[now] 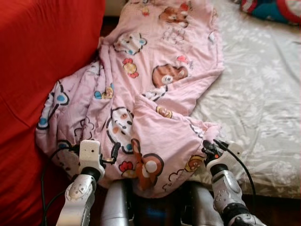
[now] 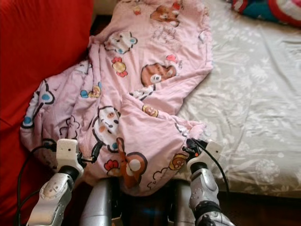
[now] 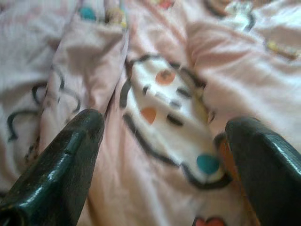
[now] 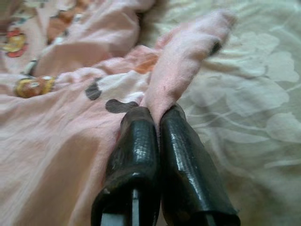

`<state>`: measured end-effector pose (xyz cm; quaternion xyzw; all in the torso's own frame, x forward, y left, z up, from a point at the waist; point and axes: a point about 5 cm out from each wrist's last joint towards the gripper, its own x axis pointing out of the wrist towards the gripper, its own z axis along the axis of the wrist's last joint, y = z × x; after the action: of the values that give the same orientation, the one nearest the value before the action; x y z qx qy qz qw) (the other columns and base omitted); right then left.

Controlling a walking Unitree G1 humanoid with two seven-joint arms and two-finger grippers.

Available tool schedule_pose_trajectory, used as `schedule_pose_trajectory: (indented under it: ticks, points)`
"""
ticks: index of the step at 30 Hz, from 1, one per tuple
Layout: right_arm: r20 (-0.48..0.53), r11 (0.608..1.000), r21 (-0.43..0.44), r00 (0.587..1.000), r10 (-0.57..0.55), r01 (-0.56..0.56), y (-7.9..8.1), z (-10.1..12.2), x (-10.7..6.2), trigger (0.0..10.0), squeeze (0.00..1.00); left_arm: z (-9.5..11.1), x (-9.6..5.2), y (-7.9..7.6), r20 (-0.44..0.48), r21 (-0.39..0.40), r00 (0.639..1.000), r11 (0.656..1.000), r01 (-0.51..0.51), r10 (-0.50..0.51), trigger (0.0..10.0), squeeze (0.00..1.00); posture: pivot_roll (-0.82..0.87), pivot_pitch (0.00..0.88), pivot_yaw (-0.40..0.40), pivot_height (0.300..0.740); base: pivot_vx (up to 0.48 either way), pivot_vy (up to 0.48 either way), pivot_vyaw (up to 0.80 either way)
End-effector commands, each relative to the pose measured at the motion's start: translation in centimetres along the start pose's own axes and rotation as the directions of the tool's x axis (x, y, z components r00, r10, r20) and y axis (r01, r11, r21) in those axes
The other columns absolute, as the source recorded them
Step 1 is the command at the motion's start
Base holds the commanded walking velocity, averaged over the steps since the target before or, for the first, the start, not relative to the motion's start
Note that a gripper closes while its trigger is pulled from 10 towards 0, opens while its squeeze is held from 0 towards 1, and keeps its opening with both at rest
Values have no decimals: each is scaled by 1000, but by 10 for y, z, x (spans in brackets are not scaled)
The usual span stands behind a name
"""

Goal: Clean up the room

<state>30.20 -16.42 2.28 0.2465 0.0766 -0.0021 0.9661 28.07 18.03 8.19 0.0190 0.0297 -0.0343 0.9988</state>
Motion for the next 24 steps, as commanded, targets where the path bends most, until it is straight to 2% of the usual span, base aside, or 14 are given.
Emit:
schedule_pose_trajectory:
  ticks: [1, 8, 14, 17, 20, 22, 24]
  points:
    - [0, 1000, -18, 1000, 7, -7, 0, -3, -3, 10000, 0, -9, -2, 3, -22, -4, 1000, 1000, -15, 15, 10000, 0, 29, 114, 4, 634, 0, 0, 0]
    - [3, 999, -30, 1000, 21, -21, 5, -2, -1, 10000, 0, -24, 2, 10, -56, -34, 997, 997, -62, 60, 10000, 0, 27, 86, -1, 669, 0, 0, 0]
    - [11, 998, -46, 999, 31, -31, 7, 1, 1, 10000, 0, -38, -2, 19, -101, -62, 989, 992, -111, 105, 10000, 0, 24, 61, -7, 694, 0, 0, 0]
    - [9, 998, -56, 999, 33, -33, 7, 0, 0, 10000, 0, -54, -10, 25, -162, -87, 975, 982, -167, 151, 10000, 0, 19, 51, -8, 709, 0, 0, 0]
    - [9, 998, -59, 999, 33, -33, 7, 0, -1, 10000, 0, -59, -12, 27, -181, -95, 971, 979, -178, 159, 10000, 0, 18, 45, -9, 714, 0, 0, 0]
    - [-2, 995, -94, 1000, 31, -31, 5, -2, -2, 10000, 0, -72, -18, 28, -229, -100, 961, 978, -185, 158, 10000, 0, 20, 36, -11, 724, 0, 0, 0]
    - [-23, 990, -136, 1000, 21, -24, 4, -6, -5, 10000, 0, -86, -24, 27, -282, -74, 948, 981, -177, 150, 10000, 0, 21, 16, -11, 728, 0, 0, 0]
